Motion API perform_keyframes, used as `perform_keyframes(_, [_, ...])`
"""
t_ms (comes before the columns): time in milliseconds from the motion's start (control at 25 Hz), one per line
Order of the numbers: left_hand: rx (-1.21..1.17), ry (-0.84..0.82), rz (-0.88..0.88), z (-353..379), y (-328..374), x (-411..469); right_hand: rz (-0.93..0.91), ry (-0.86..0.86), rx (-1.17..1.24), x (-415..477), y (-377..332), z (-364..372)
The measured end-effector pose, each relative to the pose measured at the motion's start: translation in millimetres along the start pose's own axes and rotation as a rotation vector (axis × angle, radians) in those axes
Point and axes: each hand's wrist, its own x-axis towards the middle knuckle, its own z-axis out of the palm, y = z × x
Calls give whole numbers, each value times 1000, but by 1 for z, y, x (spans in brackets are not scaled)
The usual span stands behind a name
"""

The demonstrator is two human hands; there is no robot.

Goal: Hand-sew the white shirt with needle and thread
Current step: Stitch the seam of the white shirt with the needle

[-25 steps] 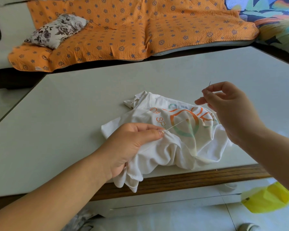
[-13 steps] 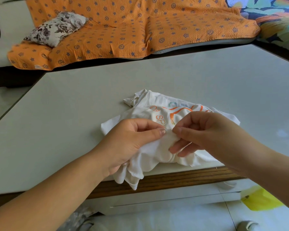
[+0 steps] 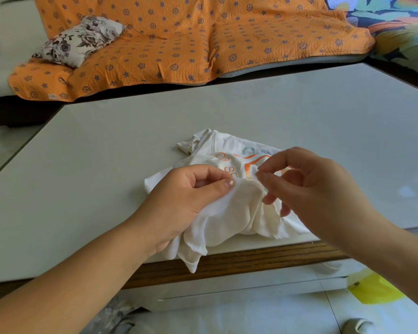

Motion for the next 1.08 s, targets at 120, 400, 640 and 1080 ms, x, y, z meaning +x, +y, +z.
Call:
perform_keyframes(120, [-10, -4, 8, 0, 0, 0, -52, -42, -28, -5, -4, 1])
perform_keyframes(400, [5, -13, 13, 0, -1, 0, 39, -170, -33, -3, 0, 3])
perform_keyframes(640, [-2, -9, 26, 0, -1, 1, 20, -181, -40, -2, 1, 3])
perform_keyframes(1080, [340, 88, 260, 12, 0, -8, 12, -141, -69, 2, 4, 12])
